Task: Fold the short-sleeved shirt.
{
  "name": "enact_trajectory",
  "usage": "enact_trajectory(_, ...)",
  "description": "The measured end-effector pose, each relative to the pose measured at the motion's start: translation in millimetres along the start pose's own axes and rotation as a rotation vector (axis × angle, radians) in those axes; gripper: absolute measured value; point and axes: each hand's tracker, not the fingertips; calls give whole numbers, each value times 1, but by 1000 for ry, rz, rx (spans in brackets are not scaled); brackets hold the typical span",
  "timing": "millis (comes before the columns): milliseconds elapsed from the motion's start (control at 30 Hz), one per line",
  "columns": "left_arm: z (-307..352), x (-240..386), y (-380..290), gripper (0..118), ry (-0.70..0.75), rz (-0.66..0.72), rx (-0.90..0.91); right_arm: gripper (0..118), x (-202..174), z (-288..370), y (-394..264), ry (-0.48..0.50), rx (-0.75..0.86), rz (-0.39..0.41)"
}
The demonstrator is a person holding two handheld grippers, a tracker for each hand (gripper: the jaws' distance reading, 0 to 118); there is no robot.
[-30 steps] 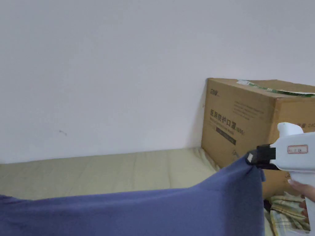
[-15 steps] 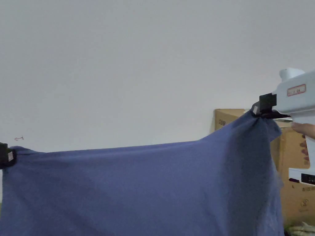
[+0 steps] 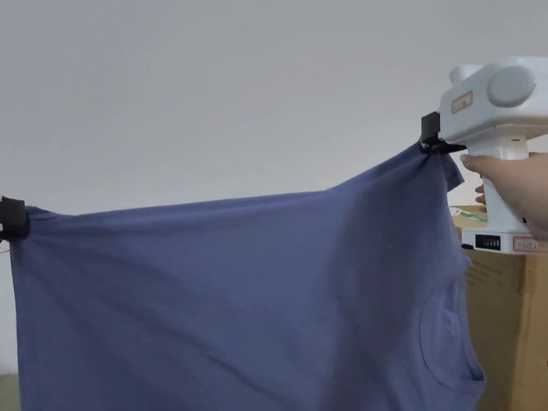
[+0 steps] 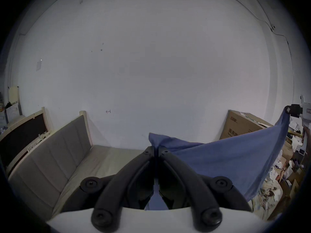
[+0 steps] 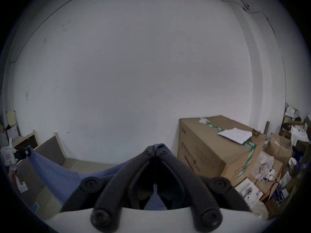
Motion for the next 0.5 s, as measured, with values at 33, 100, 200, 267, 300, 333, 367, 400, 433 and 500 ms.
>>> enact_trajectory(33,-9,1,0,2,13,0,25,1,-3,-7,2,-14,23,14)
enact_trajectory(100,-21,4,0,2,30,5,76,1,-9,-19,4,-24,46,32)
enact_trajectory(200,-39,8,-9,2,51,-7,120,1,-12,-37,-6,-35,59,31)
enact_trajectory(267,-55,9,-20,2,55,-20,94,1,-10,-53,-26,-40,42,14)
enact_trajectory(300,-64,8,-28,2,55,-21,54,1,-8,-61,-39,-44,18,4)
enact_trajectory(333,-73,7,-41,2,53,-15,10,1,-6,-70,-59,-45,-16,-11)
enact_trajectory(367,-81,7,-55,2,48,-12,-33,1,-3,-79,-82,-46,-53,-22)
enact_trajectory(400,-86,5,-72,2,36,-8,-70,1,0,-87,-108,-49,-88,-35)
enact_trajectory(433,-91,4,-95,2,27,-6,-123,1,4,-94,-141,-48,-140,-56)
enact_trajectory(500,-94,0,-147,2,15,0,-227,1,13,-106,-210,-43,-278,-88)
